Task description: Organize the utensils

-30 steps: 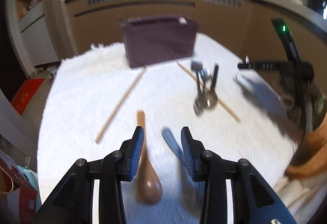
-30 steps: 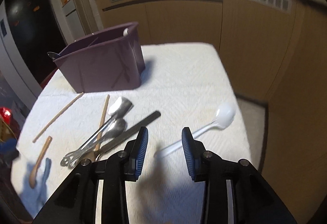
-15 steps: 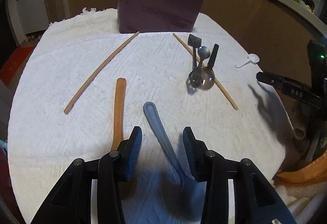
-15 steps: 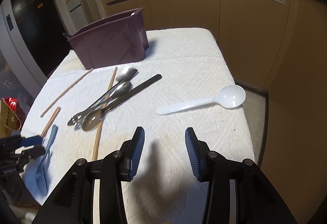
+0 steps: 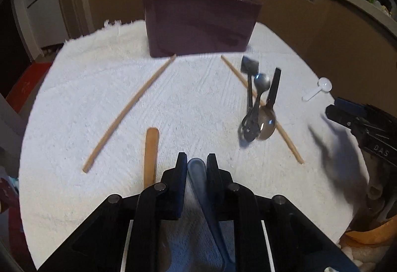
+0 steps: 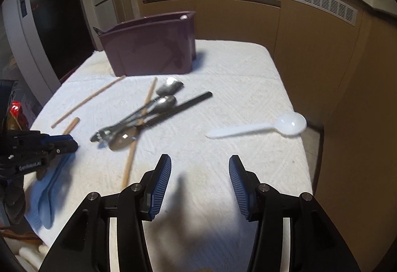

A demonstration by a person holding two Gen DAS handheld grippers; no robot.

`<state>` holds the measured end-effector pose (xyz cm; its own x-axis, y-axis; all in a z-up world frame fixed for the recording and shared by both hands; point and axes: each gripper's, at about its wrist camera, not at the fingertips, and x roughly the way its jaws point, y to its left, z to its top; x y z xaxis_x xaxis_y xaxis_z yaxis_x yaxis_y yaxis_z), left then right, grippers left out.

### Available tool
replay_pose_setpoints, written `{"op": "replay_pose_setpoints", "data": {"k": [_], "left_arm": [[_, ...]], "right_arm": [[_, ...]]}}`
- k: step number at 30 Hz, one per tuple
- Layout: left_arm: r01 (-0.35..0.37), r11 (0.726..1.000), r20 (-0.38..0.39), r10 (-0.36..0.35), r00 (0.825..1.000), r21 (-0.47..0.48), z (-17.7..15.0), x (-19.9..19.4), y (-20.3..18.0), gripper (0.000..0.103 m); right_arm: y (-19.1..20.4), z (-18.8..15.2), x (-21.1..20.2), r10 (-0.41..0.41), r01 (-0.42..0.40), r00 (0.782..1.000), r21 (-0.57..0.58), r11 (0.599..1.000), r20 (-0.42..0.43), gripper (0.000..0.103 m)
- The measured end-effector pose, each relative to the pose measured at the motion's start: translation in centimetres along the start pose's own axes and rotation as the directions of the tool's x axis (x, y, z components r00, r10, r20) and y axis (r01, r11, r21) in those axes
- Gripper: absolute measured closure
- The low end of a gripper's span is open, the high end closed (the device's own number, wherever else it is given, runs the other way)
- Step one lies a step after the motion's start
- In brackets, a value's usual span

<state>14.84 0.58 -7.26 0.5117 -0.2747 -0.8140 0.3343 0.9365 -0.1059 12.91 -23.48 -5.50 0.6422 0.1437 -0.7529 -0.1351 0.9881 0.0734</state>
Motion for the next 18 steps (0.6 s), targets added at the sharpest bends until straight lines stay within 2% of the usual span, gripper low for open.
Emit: {"op": "replay_pose_setpoints", "data": {"k": [2, 5, 9, 11, 18], "left_arm": [[-0.009, 1.000, 0.105, 0.008, 0.994, 0.011, 1.1, -2.9, 0.0, 0.090], [-0.035, 0.999, 0.257, 0.027, 0.966, 0.025, 2.9, -7.2, 0.0, 0.090], [-0.089, 0.996, 0.376, 0.078, 0.923, 0.010, 3.9, -9.7, 0.4, 0.090], [-0.102, 0.995, 0.407, 0.094, 0.909, -0.003, 4.0, -10.0, 0.8, 0.090], [-0.055, 0.997, 0.389, 0.069, 0.919, -0.046, 4.1, -7.9, 2.9, 0.091]], "right_arm": [[0.6, 1.7, 0.2, 0.019, -0.019, 1.000, -0.018, 1.000, 0.017, 0.053], [1.3, 4.3, 1.8, 0.042, -0.041, 0.999, -0.025, 0.999, 0.017, 0.047], [2.2, 7.3, 6.3, 0.041, -0.039, 0.998, 0.048, 0.998, -0.037, 0.047], [2.7, 8.1, 8.4, 0.006, 0.001, 0.998, 0.099, 0.995, -0.068, 0.047], [3.8, 9.6, 13.3, -0.131, 0.171, 0.978, 0.265, 0.949, -0.161, 0.047]]}}
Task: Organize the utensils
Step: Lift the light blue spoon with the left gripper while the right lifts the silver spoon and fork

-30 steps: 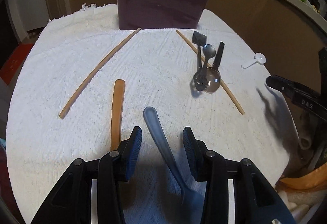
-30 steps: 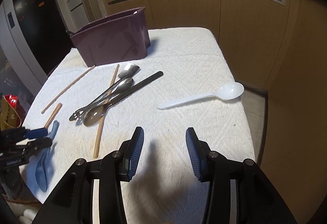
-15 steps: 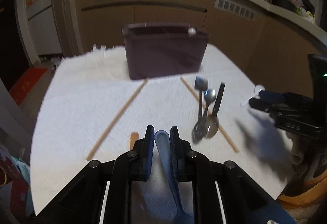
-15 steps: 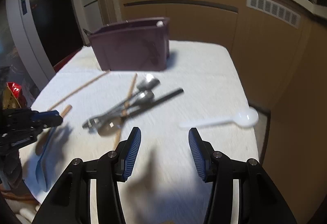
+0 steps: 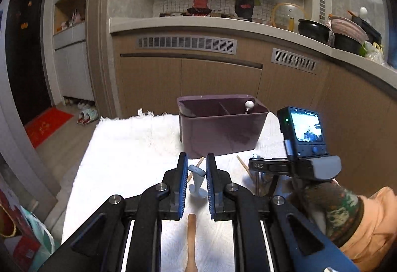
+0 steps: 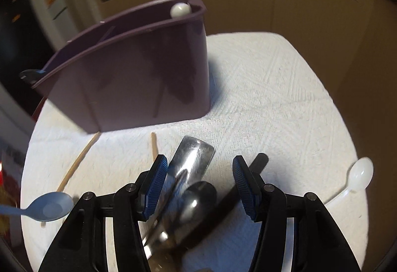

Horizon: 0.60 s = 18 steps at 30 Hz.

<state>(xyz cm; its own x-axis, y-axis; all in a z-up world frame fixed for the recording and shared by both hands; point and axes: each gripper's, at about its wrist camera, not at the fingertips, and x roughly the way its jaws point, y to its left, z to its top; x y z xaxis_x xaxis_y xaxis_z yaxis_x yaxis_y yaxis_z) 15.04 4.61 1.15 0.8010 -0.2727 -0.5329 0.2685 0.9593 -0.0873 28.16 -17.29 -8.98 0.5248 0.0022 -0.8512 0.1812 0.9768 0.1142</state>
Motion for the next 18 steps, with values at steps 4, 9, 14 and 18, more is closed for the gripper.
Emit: {"op": "replay_pose_setpoints", "data": {"k": [4, 9, 14, 18], "left_arm": [[0.013, 0.999, 0.005, -0.013, 1.000, -0.043, -0.1, 0.4, 1.2, 0.091], [0.017, 0.998, 0.011, -0.016, 1.000, -0.066, -0.3, 0.2, 2.0, 0.091], [0.026, 0.998, 0.022, -0.025, 0.999, -0.062, 0.2, -0.4, 2.2, 0.091], [0.056, 0.997, 0.023, -0.055, 0.998, -0.048, 1.2, -0.9, 1.9, 0.092]], "right_arm": [[2.3, 0.1, 0.8, -0.101, 0.103, 0.994, -0.058, 0.993, 0.038, 0.048], [3.7, -0.3, 0.3, -0.072, 0.082, 0.996, -0.187, 0.979, 0.057, 0.067], [3.3, -1.6, -3.9, 0.063, -0.026, 0.990, -0.276, 0.961, 0.124, 0.069], [3.1, -2.5, -9.4, 0.150, -0.058, 0.962, -0.366, 0.929, 0.227, 0.070]]}}
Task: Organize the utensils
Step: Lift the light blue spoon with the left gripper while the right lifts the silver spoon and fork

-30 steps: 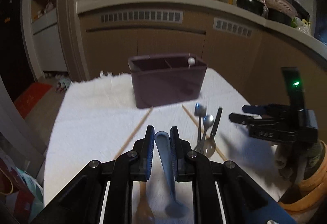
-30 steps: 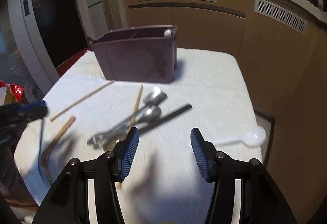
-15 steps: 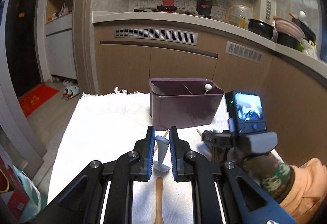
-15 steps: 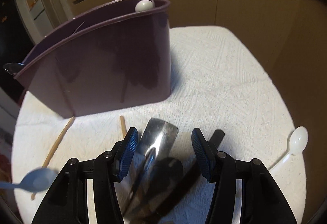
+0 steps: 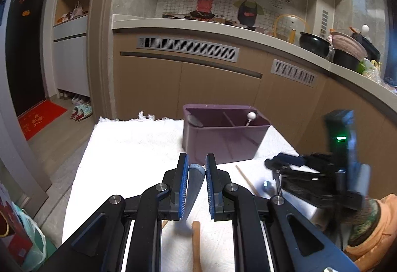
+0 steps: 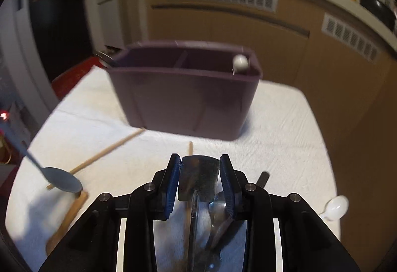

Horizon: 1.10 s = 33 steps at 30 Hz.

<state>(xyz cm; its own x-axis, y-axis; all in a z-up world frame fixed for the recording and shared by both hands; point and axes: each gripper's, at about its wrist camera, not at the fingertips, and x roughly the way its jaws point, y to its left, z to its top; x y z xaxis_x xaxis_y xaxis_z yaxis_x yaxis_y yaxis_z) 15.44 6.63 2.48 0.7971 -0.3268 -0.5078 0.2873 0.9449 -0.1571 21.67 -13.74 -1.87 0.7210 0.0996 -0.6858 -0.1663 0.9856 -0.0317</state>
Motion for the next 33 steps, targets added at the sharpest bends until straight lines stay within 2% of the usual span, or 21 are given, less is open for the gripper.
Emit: {"op": "replay_pose_setpoints", "data": {"k": [6, 14, 16, 17, 20, 22, 24, 25, 27, 29, 31, 33], "left_arm": [[0.005, 1.000, 0.024, -0.006, 1.000, 0.030, 2.0, -1.0, -1.6, 0.092], [-0.003, 0.997, 0.063, -0.002, 0.998, 0.077, 6.1, -0.8, -3.2, 0.095], [0.002, 0.995, 0.034, -0.006, 0.999, 0.103, 6.3, 0.0, -3.4, 0.094], [0.019, 0.991, -0.003, -0.019, 1.000, 0.135, 5.9, 0.7, -3.6, 0.092], [0.080, 0.964, -0.143, -0.045, 0.989, 0.253, 3.5, 3.7, -4.8, 0.057], [0.121, 0.926, -0.222, -0.042, 0.974, 0.356, 1.4, 5.9, -6.0, 0.055], [0.183, 0.866, -0.310, -0.034, 0.950, 0.466, -0.7, 8.2, -7.5, 0.055], [0.221, 0.833, -0.353, -0.033, 0.935, 0.507, -1.6, 9.3, -8.2, 0.055], [0.294, 0.785, -0.435, -0.034, 0.900, 0.546, -3.3, 11.4, -9.2, 0.055], [0.335, 0.775, -0.497, -0.030, 0.867, 0.537, -4.0, 13.5, -9.9, 0.055], [0.356, 0.785, -0.538, -0.034, 0.842, 0.507, -4.5, 15.3, -10.3, 0.058], [0.356, 0.804, -0.573, -0.024, 0.819, 0.476, -4.8, 17.2, -10.5, 0.073]], "right_arm": [[-0.2, 1.1, -5.6, 0.048, -0.042, 0.989, -0.045, 0.998, 0.142, 0.071], [-2.4, 4.0, -7.6, 0.050, -0.039, 0.974, -0.054, 0.998, 0.222, 0.072], [-3.0, 4.3, -7.7, 0.052, -0.041, 0.973, -0.053, 0.998, 0.226, 0.072], [-3.2, 4.2, -7.8, 0.054, -0.043, 0.973, -0.054, 0.998, 0.224, 0.072], [-3.7, 3.4, -7.5, 0.060, -0.051, 0.979, -0.054, 0.997, 0.194, 0.072], [-4.0, 2.9, -6.8, 0.067, -0.060, 0.985, -0.050, 0.997, 0.156, 0.072], [-4.2, 2.3, -6.0, 0.068, -0.062, 0.990, -0.054, 0.997, 0.122, 0.072], [-4.2, 1.9, -5.6, 0.071, -0.065, 0.992, -0.057, 0.996, 0.104, 0.072], [-4.2, 1.4, -5.4, 0.073, -0.067, 0.991, -0.061, 0.996, 0.111, 0.072], [-4.2, 1.1, -5.6, 0.086, -0.078, 0.990, -0.069, 0.995, 0.113, 0.072], [-4.2, 1.0, -5.6, 0.093, -0.085, 0.989, -0.072, 0.994, 0.112, 0.072], [-4.3, 1.0, -5.5, 0.092, -0.084, 0.989, -0.076, 0.994, 0.112, 0.072]]}}
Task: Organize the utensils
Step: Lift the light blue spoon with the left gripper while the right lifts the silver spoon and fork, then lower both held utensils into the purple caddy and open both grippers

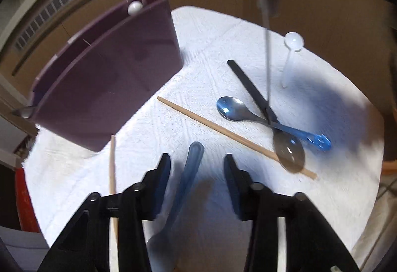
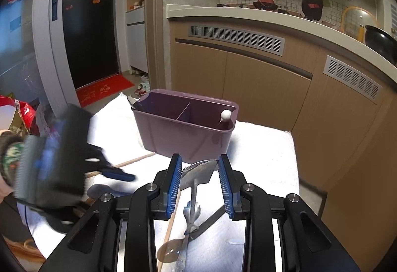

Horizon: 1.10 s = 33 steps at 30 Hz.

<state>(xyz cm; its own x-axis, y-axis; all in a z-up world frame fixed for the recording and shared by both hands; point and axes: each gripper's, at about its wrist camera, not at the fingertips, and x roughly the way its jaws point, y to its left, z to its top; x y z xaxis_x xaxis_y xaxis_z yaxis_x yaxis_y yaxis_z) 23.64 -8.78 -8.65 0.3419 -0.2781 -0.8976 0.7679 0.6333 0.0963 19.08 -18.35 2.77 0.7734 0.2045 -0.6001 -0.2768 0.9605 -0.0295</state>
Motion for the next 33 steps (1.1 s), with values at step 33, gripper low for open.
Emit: {"op": "replay_pose_setpoints", "data": {"k": [33], "left_arm": [[-0.126, 0.916, 0.508, 0.321, 0.799, -0.381, 0.9, -19.8, 4.3, 0.091]], "right_arm": [[0.4, 4.9, -3.2, -0.014, 0.015, 0.998, -0.024, 1.000, 0.055, 0.072]]}}
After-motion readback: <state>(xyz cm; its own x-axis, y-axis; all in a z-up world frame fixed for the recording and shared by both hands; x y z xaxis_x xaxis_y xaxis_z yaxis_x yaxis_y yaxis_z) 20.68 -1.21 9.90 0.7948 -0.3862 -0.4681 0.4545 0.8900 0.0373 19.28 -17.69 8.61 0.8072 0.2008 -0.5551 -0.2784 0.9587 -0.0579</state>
